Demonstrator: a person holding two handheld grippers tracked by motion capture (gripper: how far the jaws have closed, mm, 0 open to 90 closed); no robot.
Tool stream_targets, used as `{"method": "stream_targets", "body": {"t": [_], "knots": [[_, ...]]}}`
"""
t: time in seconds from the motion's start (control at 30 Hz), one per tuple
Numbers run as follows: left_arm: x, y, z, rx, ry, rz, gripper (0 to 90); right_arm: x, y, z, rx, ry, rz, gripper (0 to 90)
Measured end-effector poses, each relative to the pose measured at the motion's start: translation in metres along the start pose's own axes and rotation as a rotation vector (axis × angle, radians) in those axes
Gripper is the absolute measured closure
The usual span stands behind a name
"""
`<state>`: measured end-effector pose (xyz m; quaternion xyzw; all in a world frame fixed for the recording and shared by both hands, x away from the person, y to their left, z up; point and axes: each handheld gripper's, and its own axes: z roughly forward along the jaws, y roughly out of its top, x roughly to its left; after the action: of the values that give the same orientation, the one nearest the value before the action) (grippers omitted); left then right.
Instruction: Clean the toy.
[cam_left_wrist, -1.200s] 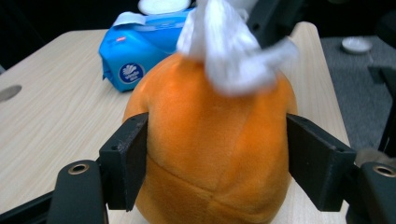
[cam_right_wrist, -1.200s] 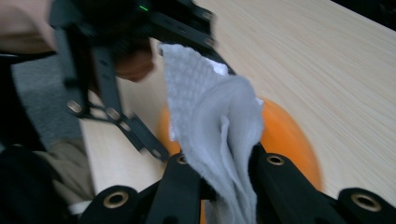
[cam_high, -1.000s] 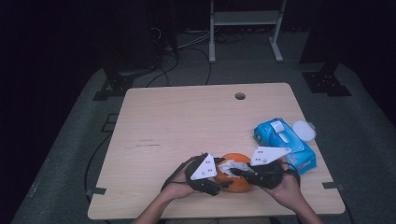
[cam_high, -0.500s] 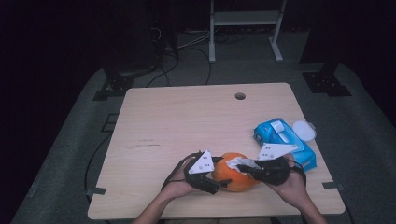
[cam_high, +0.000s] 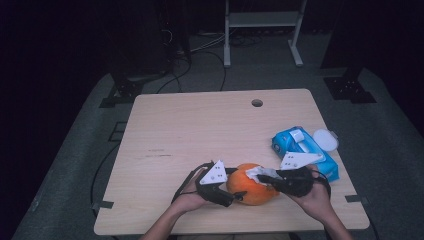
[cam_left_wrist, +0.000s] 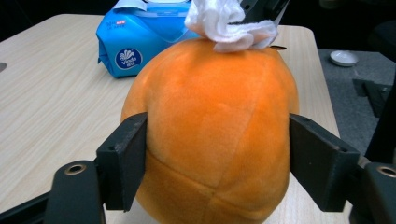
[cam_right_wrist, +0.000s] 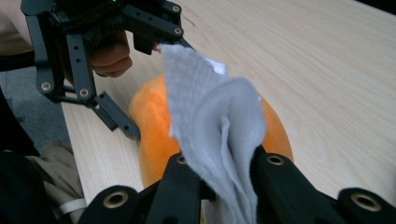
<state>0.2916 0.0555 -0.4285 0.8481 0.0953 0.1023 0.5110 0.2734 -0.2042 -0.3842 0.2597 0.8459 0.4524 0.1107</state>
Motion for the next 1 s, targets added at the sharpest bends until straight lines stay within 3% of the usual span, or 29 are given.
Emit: {"method": "stream_targets", "body": {"t": [0.07,0.17,0.27,0.37,0.4,0.47,0.53,0.6,0.63,0.67,0.77,0.83,0.87,0.9,1.0], "knots": [[-0.007,0.005,0.001,0.013,0.003,0.064,26.3,0.011,0.008,0.001,-0.013,0.008,-0.028,82.7],[-0.014,0.008,0.002,0.03,-0.008,0.117,26.5,0.023,0.017,0.005,-0.016,0.023,-0.083,82.7],[-0.013,0.008,0.001,0.026,-0.013,0.109,24.5,0.023,0.019,0.005,-0.012,0.017,-0.086,82.7],[0.0,0.005,-0.002,0.012,-0.013,-0.029,15.0,0.02,0.013,0.003,-0.006,0.005,-0.063,82.7],[0.0,0.005,-0.002,0.012,-0.013,-0.029,12.6,0.02,0.013,0.003,-0.006,0.005,-0.063,82.7],[0.005,0.001,0.001,0.009,-0.04,-0.09,16.2,0.017,0.011,0.002,-0.005,0.012,-0.051,82.7],[0.003,0.001,0.002,0.006,-0.037,-0.081,19.7,0.017,0.012,0.002,-0.004,0.01,-0.049,82.7],[-0.005,0.006,0.001,0.029,-0.034,-0.013,24.5,0.028,0.016,0.006,-0.01,0.024,-0.072,82.7],[-0.005,0.006,0.001,0.029,-0.034,-0.013,25.1,0.028,0.016,0.006,-0.01,0.024,-0.072,82.7],[-0.008,0.008,0.001,0.043,-0.036,0.018,25.1,0.033,0.017,0.008,-0.008,0.034,-0.089,82.7],[-0.008,0.007,0.001,0.056,-0.038,0.035,27.4,0.041,0.021,0.012,0.01,0.024,-0.127,82.7],[-0.005,0.004,-0.001,0.068,-0.044,0.028,28.5,0.034,0.02,0.009,0.001,0.006,-0.111,82.8],[-0.004,0.002,-0.002,0.075,-0.048,0.018,28.4,0.021,0.016,0.002,0.012,-0.051,-0.086,82.7],[-0.002,-0.001,-0.004,0.078,-0.053,0.007,28.3,0.017,0.013,-0.001,0.019,-0.07,-0.077,82.7],[-0.002,-0.001,-0.006,0.071,-0.067,0.005,25.7,0.008,0.006,-0.008,0.025,-0.085,-0.048,82.7]]}}
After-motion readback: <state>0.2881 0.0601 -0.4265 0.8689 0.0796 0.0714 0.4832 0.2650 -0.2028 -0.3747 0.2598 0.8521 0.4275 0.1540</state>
